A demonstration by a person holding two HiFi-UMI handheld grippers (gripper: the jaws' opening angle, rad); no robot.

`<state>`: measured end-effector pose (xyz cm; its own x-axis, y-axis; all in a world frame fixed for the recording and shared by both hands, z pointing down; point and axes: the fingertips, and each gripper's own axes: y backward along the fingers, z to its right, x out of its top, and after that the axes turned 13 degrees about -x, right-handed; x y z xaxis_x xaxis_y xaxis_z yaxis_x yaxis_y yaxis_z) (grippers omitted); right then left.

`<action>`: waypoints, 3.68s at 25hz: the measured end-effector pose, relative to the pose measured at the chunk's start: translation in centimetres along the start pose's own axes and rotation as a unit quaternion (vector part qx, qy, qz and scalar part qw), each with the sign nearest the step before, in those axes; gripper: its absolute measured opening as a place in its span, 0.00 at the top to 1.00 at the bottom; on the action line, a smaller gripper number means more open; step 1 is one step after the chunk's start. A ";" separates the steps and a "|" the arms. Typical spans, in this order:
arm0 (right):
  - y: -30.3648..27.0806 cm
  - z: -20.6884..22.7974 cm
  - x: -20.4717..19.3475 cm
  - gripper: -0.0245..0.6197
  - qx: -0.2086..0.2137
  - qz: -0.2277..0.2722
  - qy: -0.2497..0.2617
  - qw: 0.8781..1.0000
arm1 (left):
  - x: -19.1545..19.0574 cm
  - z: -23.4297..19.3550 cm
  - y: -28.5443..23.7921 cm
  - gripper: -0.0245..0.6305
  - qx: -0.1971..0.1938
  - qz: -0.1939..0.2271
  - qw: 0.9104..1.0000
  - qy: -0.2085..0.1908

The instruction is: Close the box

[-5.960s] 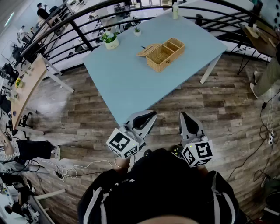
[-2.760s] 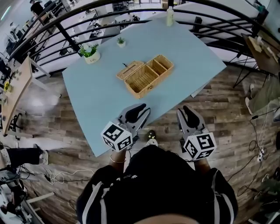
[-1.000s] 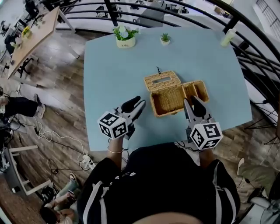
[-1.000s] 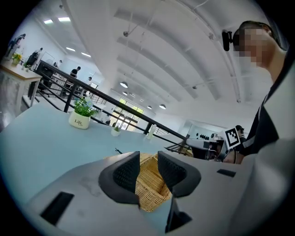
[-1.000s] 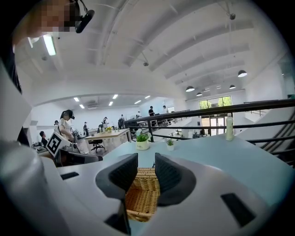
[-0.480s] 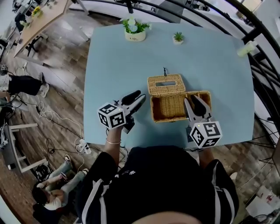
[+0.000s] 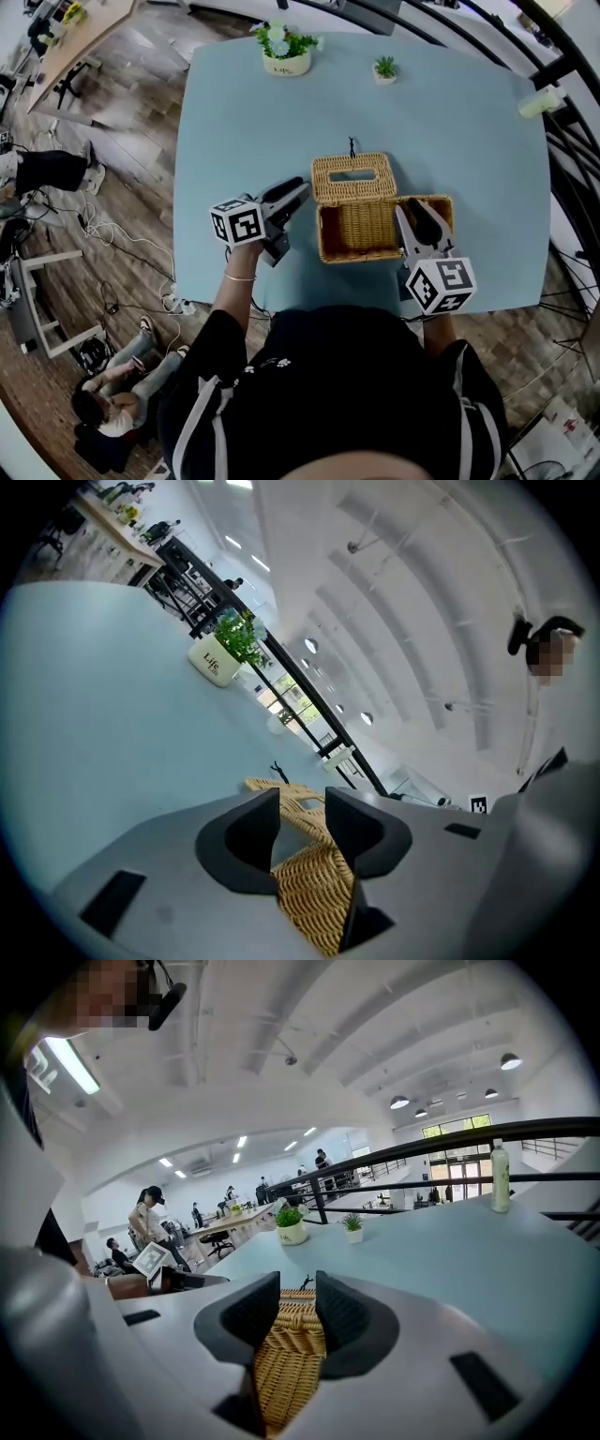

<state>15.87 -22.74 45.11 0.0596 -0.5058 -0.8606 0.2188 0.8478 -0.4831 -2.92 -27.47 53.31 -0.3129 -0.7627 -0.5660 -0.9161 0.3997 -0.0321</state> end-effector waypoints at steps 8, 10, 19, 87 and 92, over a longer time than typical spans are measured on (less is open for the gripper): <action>-0.9 0.4 -0.1 0.78 0.008 -0.005 -0.031 0.999 | -0.7 -1.9 -1.0 0.76 -0.019 0.009 0.997 0.079; -1.2 0.4 -0.2 0.78 0.010 -0.010 -0.039 0.999 | -0.8 -2.5 -1.3 0.76 -0.020 0.009 0.995 0.092; -1.4 0.9 -0.6 0.78 0.011 -0.016 -0.059 0.998 | -0.8 -4.0 -2.6 0.76 -0.053 0.044 0.983 0.168; -1.0 0.0 4.5 0.78 0.104 0.079 0.088 0.988 | 2.5 10.0 -0.5 0.88 -0.072 0.064 0.942 -0.322; -0.3 -0.3 4.3 0.81 0.128 0.074 0.083 0.986 | 2.2 10.4 0.1 0.88 -0.048 0.077 0.939 -0.333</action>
<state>15.75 -25.12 41.54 -0.0468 -0.3280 -0.9435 0.4590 0.8319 -0.3119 -1.13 -23.85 43.51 -0.2474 -0.2003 -0.9480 -0.9009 0.4075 0.1491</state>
